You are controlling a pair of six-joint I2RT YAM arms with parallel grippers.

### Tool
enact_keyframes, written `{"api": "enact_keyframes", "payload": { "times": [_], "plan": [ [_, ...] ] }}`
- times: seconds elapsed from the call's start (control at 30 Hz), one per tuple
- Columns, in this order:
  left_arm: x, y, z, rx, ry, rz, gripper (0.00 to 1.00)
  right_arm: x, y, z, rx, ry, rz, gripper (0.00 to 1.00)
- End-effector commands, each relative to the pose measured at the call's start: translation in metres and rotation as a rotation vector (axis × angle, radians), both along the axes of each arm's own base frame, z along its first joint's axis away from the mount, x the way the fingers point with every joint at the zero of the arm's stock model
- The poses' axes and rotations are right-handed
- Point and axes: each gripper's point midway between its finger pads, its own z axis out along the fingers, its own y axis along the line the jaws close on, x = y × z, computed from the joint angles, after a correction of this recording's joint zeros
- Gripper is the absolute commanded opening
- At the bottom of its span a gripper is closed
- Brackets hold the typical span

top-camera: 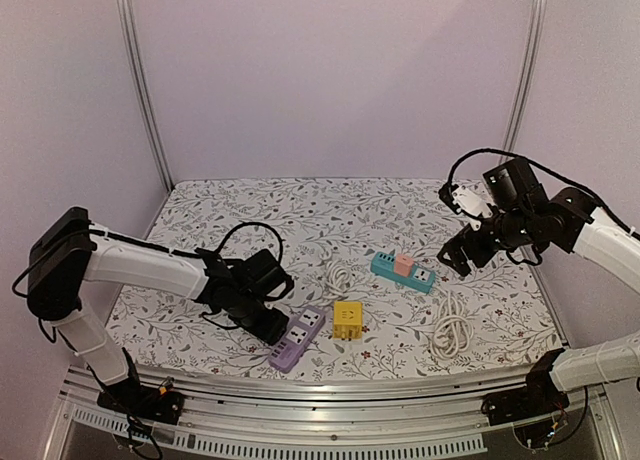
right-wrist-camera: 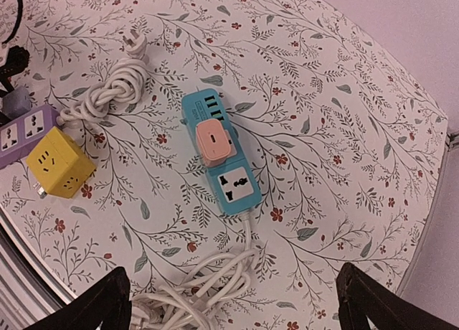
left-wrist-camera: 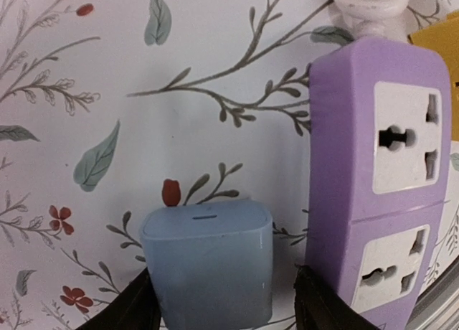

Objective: Insert the plug

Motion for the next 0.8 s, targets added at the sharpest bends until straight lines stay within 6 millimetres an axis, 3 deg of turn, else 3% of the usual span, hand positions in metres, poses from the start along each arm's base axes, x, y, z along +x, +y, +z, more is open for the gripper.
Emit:
{"api": "enact_keyframes", "payload": {
  "times": [0.0, 0.13, 0.37, 0.5, 0.63, 0.77],
  "plan": [
    [-0.007, 0.006, 0.001, 0.007, -0.021, -0.005, 0.64, -0.007, -0.006, -0.003, 0.002, 0.011, -0.027, 0.99],
    [-0.012, 0.01, -0.001, 0.008, -0.029, -0.009, 0.64, -0.007, -0.006, -0.004, 0.006, 0.014, -0.034, 0.99],
    [-0.008, 0.004, -0.003, -0.002, -0.058, -0.009, 0.55, -0.007, -0.005, -0.005, 0.011, 0.02, -0.04, 0.99],
    [-0.005, -0.003, 0.0, -0.005, -0.062, -0.031, 0.39, -0.006, -0.004, -0.003, 0.017, 0.025, -0.046, 0.99],
    [-0.004, -0.005, 0.02, -0.036, -0.086, -0.034, 0.31, -0.005, -0.004, 0.004, 0.034, 0.017, -0.072, 0.99],
    [0.0, -0.006, 0.057, -0.088, -0.142, -0.036, 0.27, -0.003, -0.001, 0.011, 0.089, 0.035, -0.135, 0.99]
  ]
}}
